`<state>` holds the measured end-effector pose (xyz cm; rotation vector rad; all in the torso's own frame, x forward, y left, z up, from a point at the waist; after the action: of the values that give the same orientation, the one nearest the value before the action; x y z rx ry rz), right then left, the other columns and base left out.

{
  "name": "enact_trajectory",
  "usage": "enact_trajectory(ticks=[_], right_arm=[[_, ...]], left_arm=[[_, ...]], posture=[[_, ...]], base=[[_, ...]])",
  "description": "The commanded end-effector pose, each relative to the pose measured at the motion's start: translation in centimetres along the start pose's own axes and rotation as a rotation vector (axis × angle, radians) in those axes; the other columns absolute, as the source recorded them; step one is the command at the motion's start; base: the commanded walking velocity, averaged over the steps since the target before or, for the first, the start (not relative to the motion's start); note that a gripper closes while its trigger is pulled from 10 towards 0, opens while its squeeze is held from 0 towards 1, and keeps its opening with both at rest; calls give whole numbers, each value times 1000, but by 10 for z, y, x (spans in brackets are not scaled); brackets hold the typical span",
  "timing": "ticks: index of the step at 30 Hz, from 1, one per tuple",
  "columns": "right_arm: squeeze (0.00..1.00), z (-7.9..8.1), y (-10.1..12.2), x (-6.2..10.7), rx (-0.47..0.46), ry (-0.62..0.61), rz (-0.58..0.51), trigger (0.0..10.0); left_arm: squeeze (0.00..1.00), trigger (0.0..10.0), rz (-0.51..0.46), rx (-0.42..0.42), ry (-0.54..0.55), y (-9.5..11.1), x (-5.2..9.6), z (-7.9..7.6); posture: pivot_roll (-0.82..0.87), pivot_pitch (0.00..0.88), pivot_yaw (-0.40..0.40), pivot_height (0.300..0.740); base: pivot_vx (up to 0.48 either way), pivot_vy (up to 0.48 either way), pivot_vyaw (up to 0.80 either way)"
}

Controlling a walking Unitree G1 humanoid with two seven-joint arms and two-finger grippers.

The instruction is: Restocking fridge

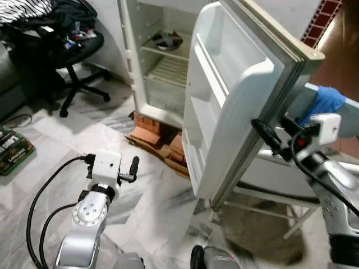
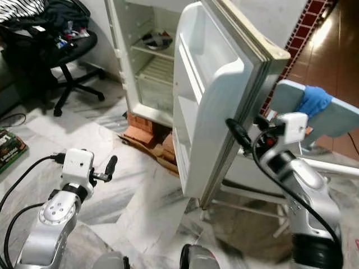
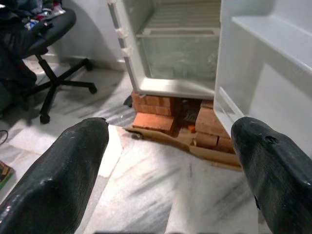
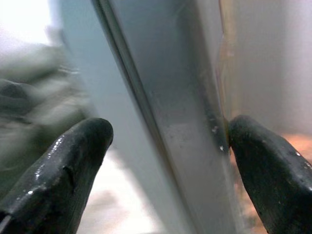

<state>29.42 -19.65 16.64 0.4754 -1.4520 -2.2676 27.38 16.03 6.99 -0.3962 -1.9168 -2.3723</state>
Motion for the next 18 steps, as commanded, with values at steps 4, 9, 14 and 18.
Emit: enact_trajectory(ticks=[4,9,14,18], right_arm=[[0,103,-14,8,-171,556,112,10000],[0,32,-43,-6,-72,161,140,10000],[0,-7,-47,-1,-74,-86,131,10000],[0,-14,-67,-2,-36,-184,148,10000]], left_arm=[[0,10000,-18,-1,-32,6,2,-6],[0,10000,-19,2,-37,7,1,-8],[0,10000,-18,2,-43,7,1,-9],[0,10000,-26,13,-34,10,-1,-8]], posture=[[74,96,-18,740],[75,97,-22,740],[76,95,-22,740],[80,95,-17,740]], base=[[0,0,0],[0,0,0],[0,0,0],[0,0,0]])
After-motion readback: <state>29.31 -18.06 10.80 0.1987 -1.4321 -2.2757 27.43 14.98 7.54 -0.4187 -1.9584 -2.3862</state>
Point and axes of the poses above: a point about 5 cm out from each wrist's last joint towards the gripper, its own x axis pointing back from the gripper into the wrist, its own y axis along the axis of the wrist's last joint, z = x × y, the point moved 4 cm from there along -x, pointing out of the wrist towards the gripper, and after that the axes turned 1 degree about -x, right-handed, at the moved point
